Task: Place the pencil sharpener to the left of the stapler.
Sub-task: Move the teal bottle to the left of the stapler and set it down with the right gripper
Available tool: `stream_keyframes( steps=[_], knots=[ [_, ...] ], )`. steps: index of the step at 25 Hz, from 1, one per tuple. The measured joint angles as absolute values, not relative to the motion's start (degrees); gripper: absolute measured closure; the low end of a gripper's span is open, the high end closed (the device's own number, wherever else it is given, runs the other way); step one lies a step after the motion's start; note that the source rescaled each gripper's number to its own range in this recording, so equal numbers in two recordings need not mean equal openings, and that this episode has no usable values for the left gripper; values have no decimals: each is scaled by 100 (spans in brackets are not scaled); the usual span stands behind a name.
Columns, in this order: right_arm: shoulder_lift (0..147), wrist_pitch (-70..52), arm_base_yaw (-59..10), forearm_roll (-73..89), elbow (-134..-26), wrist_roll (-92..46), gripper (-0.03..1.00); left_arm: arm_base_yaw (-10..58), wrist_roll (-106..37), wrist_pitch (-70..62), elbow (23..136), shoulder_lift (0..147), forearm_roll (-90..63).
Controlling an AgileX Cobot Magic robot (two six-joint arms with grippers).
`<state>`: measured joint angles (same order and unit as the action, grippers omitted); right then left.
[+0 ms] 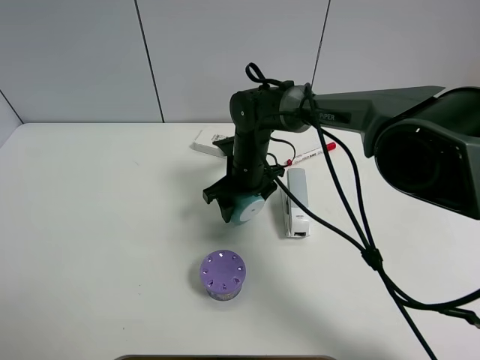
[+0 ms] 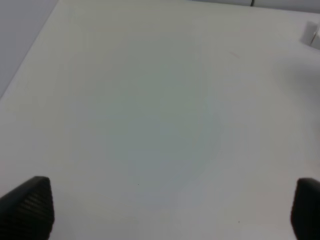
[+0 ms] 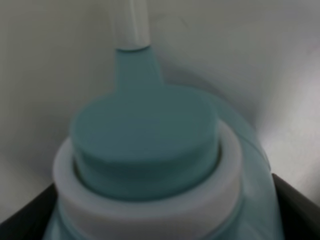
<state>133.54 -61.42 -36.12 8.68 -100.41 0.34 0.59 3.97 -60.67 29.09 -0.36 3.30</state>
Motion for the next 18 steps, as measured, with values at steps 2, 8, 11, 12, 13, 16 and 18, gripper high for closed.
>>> stream_keyframes(
  steps=[2, 8, 11, 12, 13, 16, 18],
  knots=[
    [13369, -6180, -3612, 860, -10041, 34, 97, 59, 397, -6067, 2909, -36, 330],
    [13369, -6185, -3612, 855, -10041, 34, 97, 59, 397, -6067, 2909, -36, 330],
    [13369, -6185, -3612, 855, -10041, 63, 97, 59, 397, -6067, 2909, -36, 330],
    [13369, -6185, -3612, 855, -10041, 104, 97, 59, 397, -6067, 2909, -36, 330],
    [13369, -6185, -3612, 855, -10041, 128, 97, 59, 397, -6067, 2909, -36, 330],
    [13369, -6185, -3612, 860, -10041, 139, 97, 59, 397, -6067, 2909, -36, 330],
    [13369, -6185, -3612, 878, -10041, 139, 97, 59, 397, -6067, 2909, -36, 330]
  ],
)
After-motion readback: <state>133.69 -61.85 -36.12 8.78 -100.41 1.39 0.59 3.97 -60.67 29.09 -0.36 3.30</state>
